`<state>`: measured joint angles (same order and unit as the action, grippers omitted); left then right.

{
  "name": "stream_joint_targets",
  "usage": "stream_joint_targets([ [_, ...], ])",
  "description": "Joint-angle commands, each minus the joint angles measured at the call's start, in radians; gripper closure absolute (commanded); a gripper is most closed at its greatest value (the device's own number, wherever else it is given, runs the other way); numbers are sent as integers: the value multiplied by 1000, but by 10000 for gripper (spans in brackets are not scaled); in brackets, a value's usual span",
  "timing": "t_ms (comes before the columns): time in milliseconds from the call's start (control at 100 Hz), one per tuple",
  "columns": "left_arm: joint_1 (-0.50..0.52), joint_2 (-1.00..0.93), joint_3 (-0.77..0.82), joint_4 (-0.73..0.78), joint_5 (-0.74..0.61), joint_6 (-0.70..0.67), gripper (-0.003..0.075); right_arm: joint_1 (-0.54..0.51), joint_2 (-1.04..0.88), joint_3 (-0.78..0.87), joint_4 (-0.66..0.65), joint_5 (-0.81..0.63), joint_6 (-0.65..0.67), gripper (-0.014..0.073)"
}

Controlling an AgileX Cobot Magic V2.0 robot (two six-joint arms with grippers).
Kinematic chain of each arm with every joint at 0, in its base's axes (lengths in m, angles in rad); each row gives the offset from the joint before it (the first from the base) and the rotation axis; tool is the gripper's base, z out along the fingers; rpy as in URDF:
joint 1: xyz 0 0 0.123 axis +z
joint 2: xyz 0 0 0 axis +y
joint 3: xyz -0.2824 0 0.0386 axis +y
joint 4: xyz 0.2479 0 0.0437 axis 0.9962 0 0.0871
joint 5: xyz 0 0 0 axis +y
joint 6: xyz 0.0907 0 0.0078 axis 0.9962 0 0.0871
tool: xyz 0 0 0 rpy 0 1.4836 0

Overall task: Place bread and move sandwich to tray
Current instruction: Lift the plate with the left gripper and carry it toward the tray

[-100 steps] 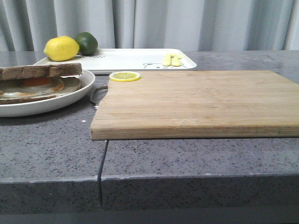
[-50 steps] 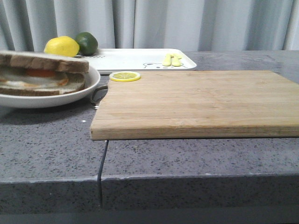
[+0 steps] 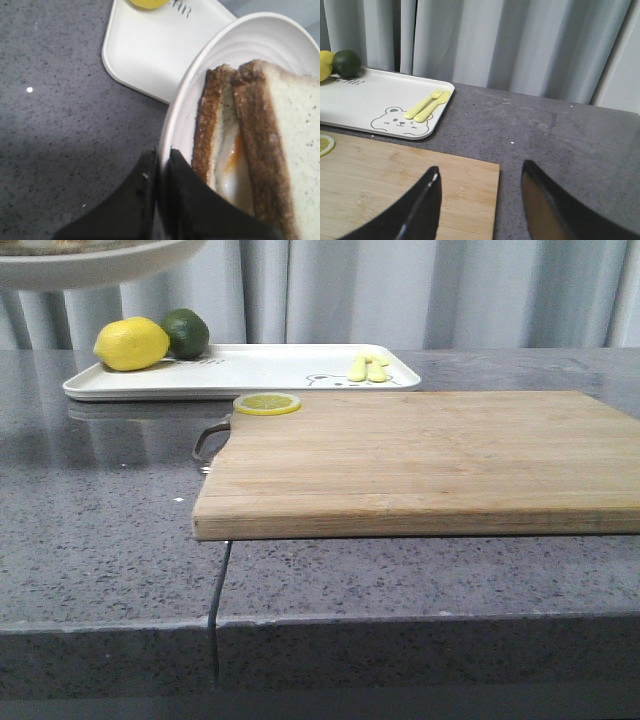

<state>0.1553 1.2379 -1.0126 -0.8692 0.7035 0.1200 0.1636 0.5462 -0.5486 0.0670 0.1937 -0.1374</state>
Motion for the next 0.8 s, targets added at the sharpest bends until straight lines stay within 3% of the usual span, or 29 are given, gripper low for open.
stream_joint_targets([
  [0, 5, -26, -48, -127, -70, -5, 739, -5, -2, -27, 2, -70, 0, 211],
  [320, -8, 143, -131, -374, -14, 149, 739, -5, -2, -27, 3, -70, 0, 211],
  [610, -75, 322, -332, -341, 19, 143, 739, -5, -2, -27, 3, -70, 0, 211],
  [790, -126, 437, -525, -144, 64, -28, 739, -5, -2, -27, 3, -70, 0, 211],
])
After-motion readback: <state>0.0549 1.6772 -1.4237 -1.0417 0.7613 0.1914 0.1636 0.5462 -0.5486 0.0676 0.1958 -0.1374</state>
